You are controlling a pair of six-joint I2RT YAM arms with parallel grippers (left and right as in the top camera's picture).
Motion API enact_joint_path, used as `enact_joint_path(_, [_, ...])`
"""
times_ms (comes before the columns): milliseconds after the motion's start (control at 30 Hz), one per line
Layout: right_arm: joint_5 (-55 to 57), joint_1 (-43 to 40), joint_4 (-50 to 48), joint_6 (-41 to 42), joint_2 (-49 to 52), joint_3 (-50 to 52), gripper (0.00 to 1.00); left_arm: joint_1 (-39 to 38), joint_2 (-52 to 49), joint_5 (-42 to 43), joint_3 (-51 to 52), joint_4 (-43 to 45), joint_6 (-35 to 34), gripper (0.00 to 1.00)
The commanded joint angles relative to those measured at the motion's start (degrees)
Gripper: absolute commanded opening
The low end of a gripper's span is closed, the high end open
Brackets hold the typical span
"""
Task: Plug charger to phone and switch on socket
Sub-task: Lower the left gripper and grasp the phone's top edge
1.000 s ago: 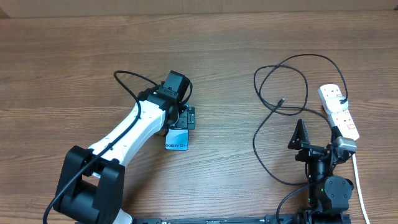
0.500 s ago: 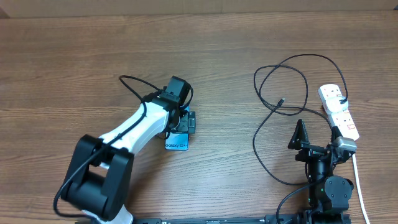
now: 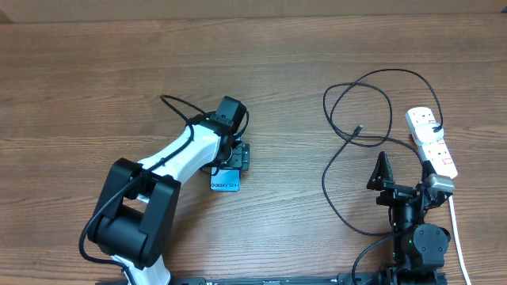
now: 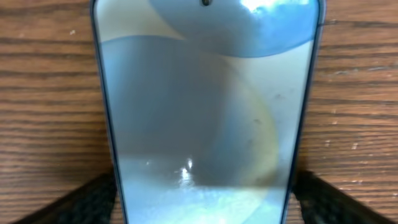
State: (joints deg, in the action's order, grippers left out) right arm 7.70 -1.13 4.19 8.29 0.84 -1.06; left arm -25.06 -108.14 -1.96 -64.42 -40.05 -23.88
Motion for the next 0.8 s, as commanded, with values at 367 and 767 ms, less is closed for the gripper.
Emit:
enact_joint_path(367, [-0.3,-0.2,-0.2,-0.2,-0.7,0.6,1.0,0.3,-6.6,5.0,3.4,-1.7,-0.6,0.67])
enact_joint_path(767, [-0.3,-0.2,-0.2,-0.2,-0.7,0.6,1.0,0.3,-6.6,4.7,0.8,-2.7,-0.5,0.68])
